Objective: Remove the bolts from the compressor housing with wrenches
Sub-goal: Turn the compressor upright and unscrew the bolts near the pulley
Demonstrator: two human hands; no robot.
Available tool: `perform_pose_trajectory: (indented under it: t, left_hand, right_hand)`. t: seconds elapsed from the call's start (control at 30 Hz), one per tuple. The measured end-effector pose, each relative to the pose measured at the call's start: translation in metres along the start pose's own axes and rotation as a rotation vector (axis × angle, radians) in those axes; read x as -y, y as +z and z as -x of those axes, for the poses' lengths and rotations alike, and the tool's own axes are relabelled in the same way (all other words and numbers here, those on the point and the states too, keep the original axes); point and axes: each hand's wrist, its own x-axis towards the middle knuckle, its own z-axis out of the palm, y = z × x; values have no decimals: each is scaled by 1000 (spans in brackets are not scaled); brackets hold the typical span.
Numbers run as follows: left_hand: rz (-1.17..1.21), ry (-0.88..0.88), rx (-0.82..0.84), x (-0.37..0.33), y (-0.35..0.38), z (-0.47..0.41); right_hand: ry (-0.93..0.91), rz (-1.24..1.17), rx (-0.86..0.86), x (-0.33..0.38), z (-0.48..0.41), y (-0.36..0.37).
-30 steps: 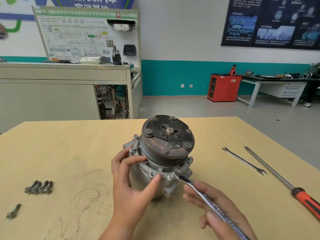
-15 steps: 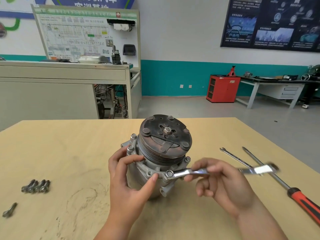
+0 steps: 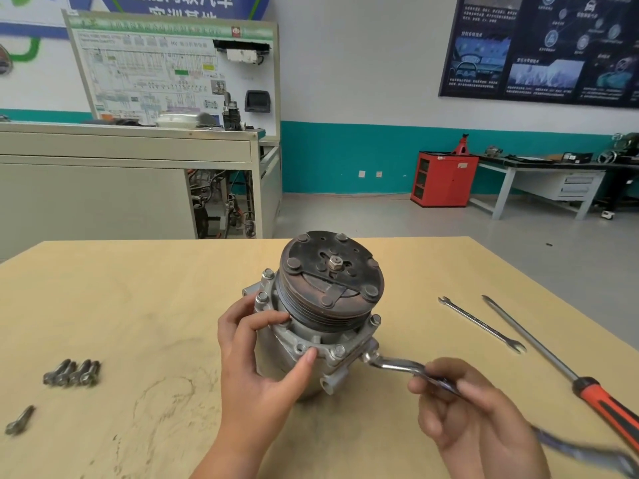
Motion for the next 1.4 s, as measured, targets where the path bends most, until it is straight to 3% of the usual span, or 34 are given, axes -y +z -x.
perform_pose_trajectory:
  t: [0.03,0.1,0.2,0.27,0.6,0.83,1.03,1.17,1.23,1.33,1.4]
  left_hand:
    - [5,3,-2,0,0,0]
    - [2,8,-3,0,0,0]
    - [5,10,-7,0,-1,0]
    - [7,18,-8,0,-1,0]
    - [15,20,-12,3,0,0]
    - [21,-2,-11,3,0,0]
    - [14,-18,-3,2,-1,0]
    - [8,-28,-4,1,0,-1]
    - [10,-32,-4,1,0,0]
    - [10,-24,-7,0,-1,0]
    - [13,-21,-7,0,0,0]
  right_hand:
    - [-68,56,-145,4,7,7]
    - [-20,288,-161,-5,19,15]
    - [-16,585,-420,-20,27,34]
    - [-91,625,-412,-28,24,49]
    - [-115,842,-288,-24,11,42]
    - [189,618,-72,15,-45,-4]
    - [159,508,50,20,-57,-12]
    - [-19,-139,274,4,-29,-15]
    - [-117,-242,133,-1,-12,-12]
    - [-136,106,-149,-18,4,2]
    - [-128,416,-449,-23,16,15]
